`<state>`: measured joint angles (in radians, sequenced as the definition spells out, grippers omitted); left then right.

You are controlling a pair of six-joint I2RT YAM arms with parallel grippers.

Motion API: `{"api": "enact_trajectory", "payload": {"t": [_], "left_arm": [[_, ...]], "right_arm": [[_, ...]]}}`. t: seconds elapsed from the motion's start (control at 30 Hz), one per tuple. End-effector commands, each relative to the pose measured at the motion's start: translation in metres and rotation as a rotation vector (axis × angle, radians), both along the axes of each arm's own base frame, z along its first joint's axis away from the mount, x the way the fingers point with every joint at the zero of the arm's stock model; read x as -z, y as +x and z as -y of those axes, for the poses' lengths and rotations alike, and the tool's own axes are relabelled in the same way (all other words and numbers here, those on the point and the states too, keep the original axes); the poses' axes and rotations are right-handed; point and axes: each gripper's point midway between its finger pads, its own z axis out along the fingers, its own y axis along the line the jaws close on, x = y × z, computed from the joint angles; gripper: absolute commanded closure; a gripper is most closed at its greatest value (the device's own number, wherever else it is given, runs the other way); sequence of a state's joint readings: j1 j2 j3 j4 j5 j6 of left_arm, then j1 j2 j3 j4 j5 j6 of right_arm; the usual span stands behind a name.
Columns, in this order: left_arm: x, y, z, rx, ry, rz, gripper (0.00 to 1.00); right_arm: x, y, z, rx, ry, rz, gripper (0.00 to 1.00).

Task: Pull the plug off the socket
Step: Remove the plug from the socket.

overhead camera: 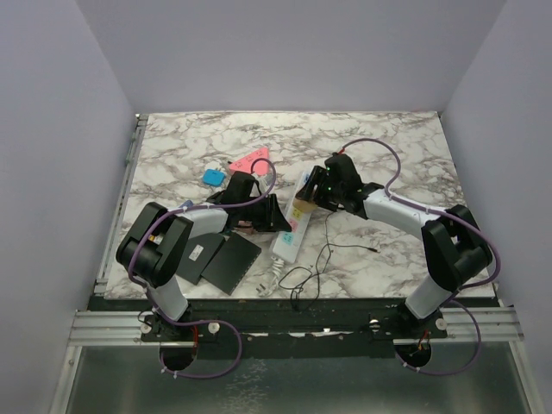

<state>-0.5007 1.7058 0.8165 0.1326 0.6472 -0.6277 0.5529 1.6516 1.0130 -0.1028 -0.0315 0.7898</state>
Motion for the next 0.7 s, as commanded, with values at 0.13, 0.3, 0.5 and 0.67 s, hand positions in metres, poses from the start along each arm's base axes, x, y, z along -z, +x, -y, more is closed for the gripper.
{"api": "enact_trajectory", "payload": {"t": [0.13, 0.3, 0.5, 0.67], "left_arm": [[-0.004, 0.003, 0.0, 0.004, 0.0, 0.048, 1.0], [0.001, 0.009, -0.009, -0.008, 0.096, 0.101, 1.0], [0.0, 0.01, -0.011, -0.006, 0.124, 0.127, 1.0], [0.003, 0.009, -0.01, 0.0, 0.132, 0.119, 1.0]], "right_arm": [[0.008, -0.008, 0.001, 0.031, 0.009, -0.048, 0.59], [0.003, -0.004, 0.002, 0.016, -0.003, -0.029, 0.87], [0.002, 0.005, 0.01, -0.023, 0.004, -0.06, 1.0], [0.001, 0.012, 0.016, -0.032, 0.046, -0.081, 1.0]]}}
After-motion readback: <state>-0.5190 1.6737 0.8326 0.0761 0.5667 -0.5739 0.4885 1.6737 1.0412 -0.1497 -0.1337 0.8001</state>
